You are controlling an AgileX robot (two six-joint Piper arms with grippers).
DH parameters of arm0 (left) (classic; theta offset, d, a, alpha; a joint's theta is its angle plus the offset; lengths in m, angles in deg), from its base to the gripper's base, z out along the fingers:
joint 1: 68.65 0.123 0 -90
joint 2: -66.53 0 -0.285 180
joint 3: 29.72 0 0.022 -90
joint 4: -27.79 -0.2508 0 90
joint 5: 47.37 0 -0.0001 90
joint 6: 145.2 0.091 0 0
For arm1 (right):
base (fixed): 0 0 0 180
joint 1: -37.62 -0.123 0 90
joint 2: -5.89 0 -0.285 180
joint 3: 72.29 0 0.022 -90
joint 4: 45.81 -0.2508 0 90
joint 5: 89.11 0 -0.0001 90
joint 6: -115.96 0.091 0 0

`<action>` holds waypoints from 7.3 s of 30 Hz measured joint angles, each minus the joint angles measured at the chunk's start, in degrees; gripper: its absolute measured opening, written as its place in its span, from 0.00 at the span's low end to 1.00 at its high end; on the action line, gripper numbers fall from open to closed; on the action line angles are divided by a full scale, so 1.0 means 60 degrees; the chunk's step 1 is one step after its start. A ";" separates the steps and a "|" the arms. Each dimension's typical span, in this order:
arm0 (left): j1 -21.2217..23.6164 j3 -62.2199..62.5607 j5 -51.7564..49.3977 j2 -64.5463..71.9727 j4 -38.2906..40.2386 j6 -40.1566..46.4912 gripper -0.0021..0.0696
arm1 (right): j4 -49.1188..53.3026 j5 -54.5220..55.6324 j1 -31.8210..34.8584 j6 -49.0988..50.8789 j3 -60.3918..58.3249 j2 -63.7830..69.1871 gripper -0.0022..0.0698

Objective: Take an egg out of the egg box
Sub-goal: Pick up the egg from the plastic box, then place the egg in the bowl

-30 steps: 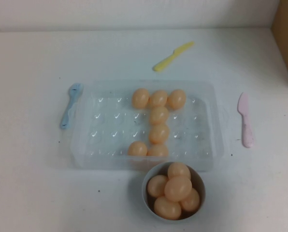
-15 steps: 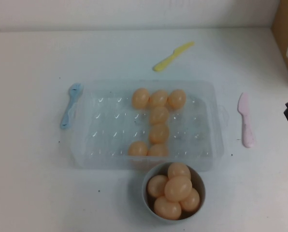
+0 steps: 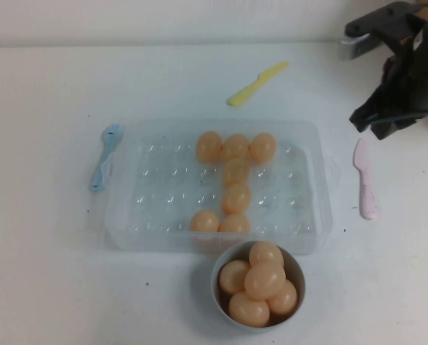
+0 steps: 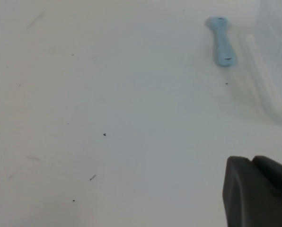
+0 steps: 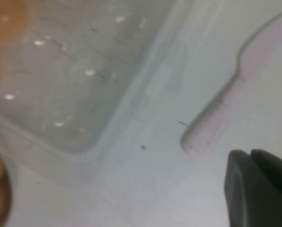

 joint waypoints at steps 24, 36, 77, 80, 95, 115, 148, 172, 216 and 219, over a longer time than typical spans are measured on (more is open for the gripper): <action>0.0000 0.0000 0.0000 0.0000 0.0000 0.0000 0.02 | -0.1245 -0.0020 -0.0879 -0.0429 0.2141 0.2255 0.04; 0.0000 0.0000 0.0000 0.0000 0.0000 0.0000 0.02 | -0.1415 0.1379 -0.1397 0.0060 0.2565 0.3200 0.64; 0.0000 0.0000 0.0000 0.0000 0.0000 0.0000 0.02 | -0.1093 0.2494 -0.1397 0.1534 0.3902 0.5344 0.57; 0.0000 0.0000 0.0000 0.0000 0.0000 0.0000 0.02 | -0.1073 0.2494 -0.1397 0.1553 0.3942 0.5418 0.57; 0.0000 0.0000 0.0000 0.0000 0.0000 0.0000 0.02 | -0.0926 0.2530 -0.1397 0.1590 0.3942 0.5433 0.57; 0.0000 0.0000 0.0000 0.0000 0.0000 0.0000 0.02 | -0.0894 0.0849 -0.1397 0.1590 0.5216 0.5433 0.18; 0.0000 0.0000 0.0000 0.0000 0.0000 0.0000 0.02 | -0.1095 0.0107 -0.1397 0.1536 0.6140 0.6138 0.64; 0.0000 0.0000 0.0000 0.0000 0.0000 0.0000 0.02 | -0.0916 0.0782 -0.1397 0.2303 0.6159 0.6707 0.54; 0.0000 0.0000 0.0000 0.0000 0.0000 0.0000 0.02 | -0.2051 0.0198 -0.3398 -0.0461 -0.1796 -0.0501 0.54; 0.0000 0.0000 0.0000 0.0000 0.0000 0.0000 0.02 | -0.2260 0.0242 -0.3600 -0.0798 -0.1776 -0.0404 0.54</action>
